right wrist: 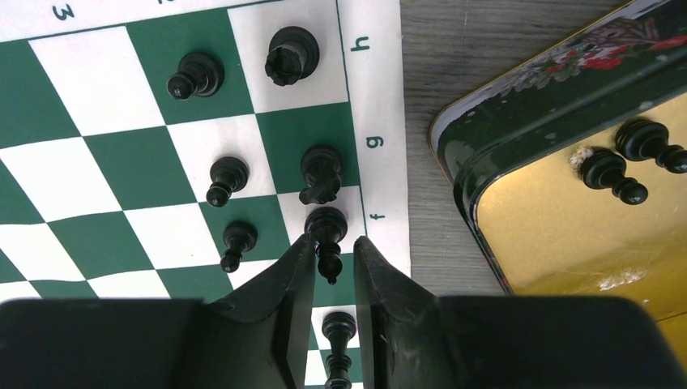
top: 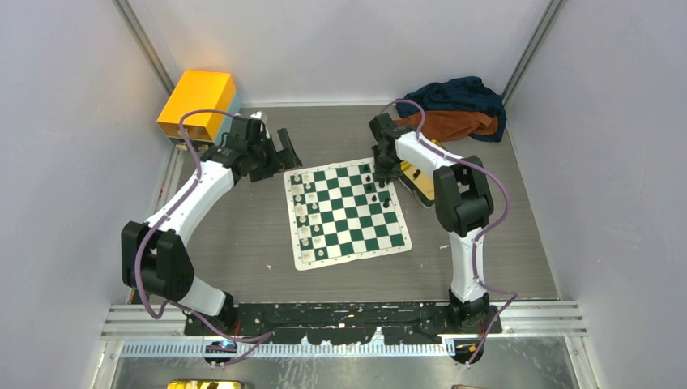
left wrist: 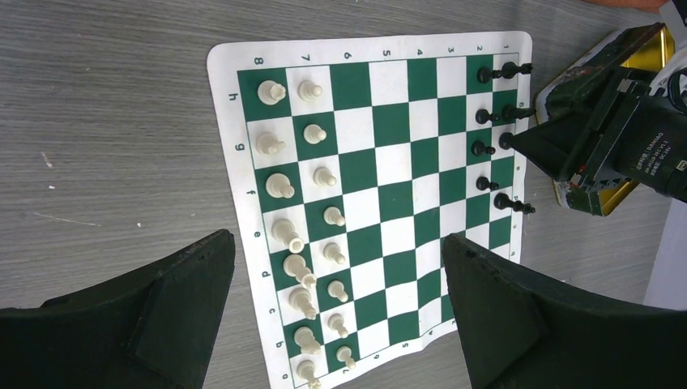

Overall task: Set up the chess pieces on the board
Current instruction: Place the chess piece on the chessboard.

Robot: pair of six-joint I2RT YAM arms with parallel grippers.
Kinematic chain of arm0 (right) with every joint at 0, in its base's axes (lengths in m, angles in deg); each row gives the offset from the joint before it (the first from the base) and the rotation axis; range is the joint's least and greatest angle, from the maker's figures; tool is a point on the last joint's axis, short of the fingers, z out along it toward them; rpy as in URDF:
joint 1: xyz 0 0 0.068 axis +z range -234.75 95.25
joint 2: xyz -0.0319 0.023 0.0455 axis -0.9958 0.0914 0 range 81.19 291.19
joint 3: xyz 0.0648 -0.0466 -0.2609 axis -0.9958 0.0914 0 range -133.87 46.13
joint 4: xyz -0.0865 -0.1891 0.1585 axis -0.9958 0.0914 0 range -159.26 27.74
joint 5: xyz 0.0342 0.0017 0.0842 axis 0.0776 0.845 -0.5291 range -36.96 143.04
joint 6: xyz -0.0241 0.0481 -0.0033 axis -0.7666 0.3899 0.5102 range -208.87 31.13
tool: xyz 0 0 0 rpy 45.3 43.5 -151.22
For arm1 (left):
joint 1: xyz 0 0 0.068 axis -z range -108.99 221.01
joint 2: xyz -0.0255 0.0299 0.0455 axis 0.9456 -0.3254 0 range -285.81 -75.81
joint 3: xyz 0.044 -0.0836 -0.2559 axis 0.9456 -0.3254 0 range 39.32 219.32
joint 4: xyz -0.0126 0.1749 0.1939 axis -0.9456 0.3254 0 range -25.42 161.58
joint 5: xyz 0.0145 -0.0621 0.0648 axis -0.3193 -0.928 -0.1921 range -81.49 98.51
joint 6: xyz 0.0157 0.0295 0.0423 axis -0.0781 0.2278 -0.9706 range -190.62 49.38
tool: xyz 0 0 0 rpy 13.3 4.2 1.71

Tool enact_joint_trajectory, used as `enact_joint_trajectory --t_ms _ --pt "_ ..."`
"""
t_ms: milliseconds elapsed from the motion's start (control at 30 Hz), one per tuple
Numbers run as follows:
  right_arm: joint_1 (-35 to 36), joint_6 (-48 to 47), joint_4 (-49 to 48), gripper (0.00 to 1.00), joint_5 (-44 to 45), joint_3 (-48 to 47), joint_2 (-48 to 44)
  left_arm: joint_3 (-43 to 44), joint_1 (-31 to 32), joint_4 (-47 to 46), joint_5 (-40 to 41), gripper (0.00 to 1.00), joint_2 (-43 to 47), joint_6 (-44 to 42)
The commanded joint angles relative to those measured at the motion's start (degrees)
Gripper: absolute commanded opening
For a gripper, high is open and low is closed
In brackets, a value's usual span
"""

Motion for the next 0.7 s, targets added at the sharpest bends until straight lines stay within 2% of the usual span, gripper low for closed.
enact_joint_trajectory --t_ms 0,667 --pt "-0.3 -0.6 0.3 0.30 -0.1 -2.1 -4.4 2.2 0.2 -2.1 0.1 1.00 0.1 0.4" --pt "0.2 -0.6 1.7 0.31 -0.3 -2.6 -6.8 3.1 0.2 -1.7 0.1 1.00 0.0 0.2"
